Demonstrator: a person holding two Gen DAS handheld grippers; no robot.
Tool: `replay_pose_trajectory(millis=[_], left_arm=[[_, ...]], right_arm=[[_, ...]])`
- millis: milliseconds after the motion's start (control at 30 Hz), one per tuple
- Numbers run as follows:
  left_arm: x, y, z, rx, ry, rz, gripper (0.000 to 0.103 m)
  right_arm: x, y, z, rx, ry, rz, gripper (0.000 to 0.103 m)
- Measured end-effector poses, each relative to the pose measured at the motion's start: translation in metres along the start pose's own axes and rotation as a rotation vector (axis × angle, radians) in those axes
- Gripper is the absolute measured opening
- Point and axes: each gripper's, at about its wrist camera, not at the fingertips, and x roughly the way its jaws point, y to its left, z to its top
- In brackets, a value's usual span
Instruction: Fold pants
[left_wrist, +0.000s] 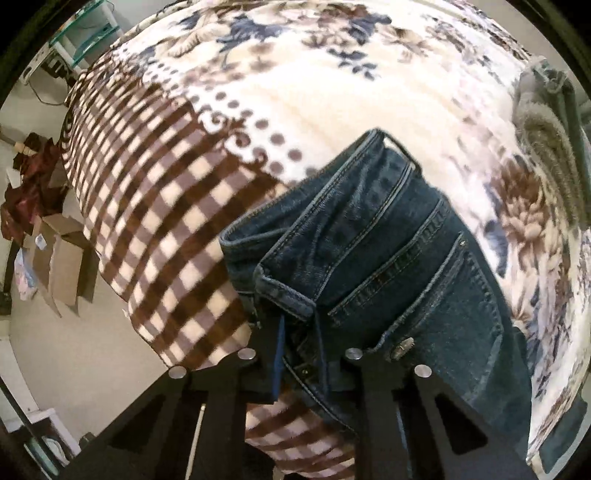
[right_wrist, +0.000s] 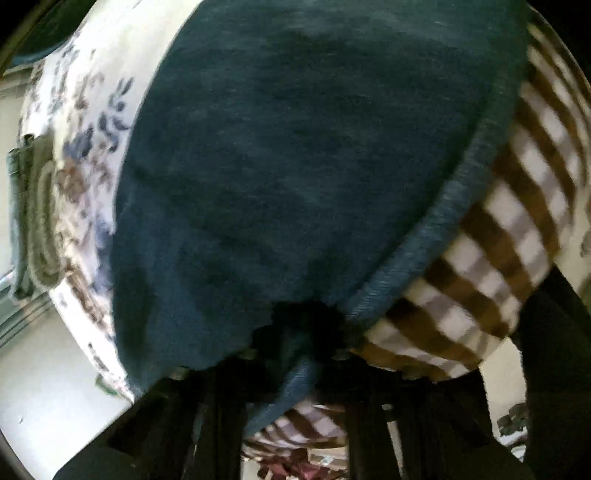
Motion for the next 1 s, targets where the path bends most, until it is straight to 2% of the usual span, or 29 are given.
replay_pose_trajectory(millis=[200, 333, 367, 500, 600, 733, 900, 1000], left_arm=[[-0.030, 0.010, 0.007, 0.033, -0.026, -0.040, 0.011], [-0.030, 0.014, -0.001, 0.060, -0.029, -0.029, 0.011], [-0.028, 0.011, 0.001, 0.062, -0.026, -0.025, 0.011], [-0.022, 0.010, 0.005, 0.053, -0.023, -0.021, 0.011], [-0.022, 0.009, 0.006, 0.044, -0.020, -0.018, 0.011], [-0.020, 0.009, 0.004, 0.042, -0.013, -0.011, 0.011], [-0.017, 0.010, 0.003, 0.050, -0.009, -0.001, 0.011], [-0.015, 0.009, 0.004, 0.051, -0.006, 0.003, 0.011]], right_arm=[[-0.008, 0.011, -0.036, -0.137, 0.023, -0.038, 0.000], [-0.010, 0.020, -0.044, -0.206, 0.051, 0.048, 0.001], [-0.009, 0.022, -0.041, -0.198, 0.059, 0.071, 0.001], [-0.007, 0.013, -0.019, -0.106, 0.073, 0.097, 0.024], [0.003, 0.003, -0.001, -0.058, 0.082, 0.069, 0.025], [0.015, -0.012, 0.008, 0.040, 0.109, 0.103, 0.025], [0.015, -0.020, 0.007, 0.102, 0.117, 0.138, 0.034], [0.016, -0.026, 0.005, 0.079, 0.138, 0.146, 0.039]])
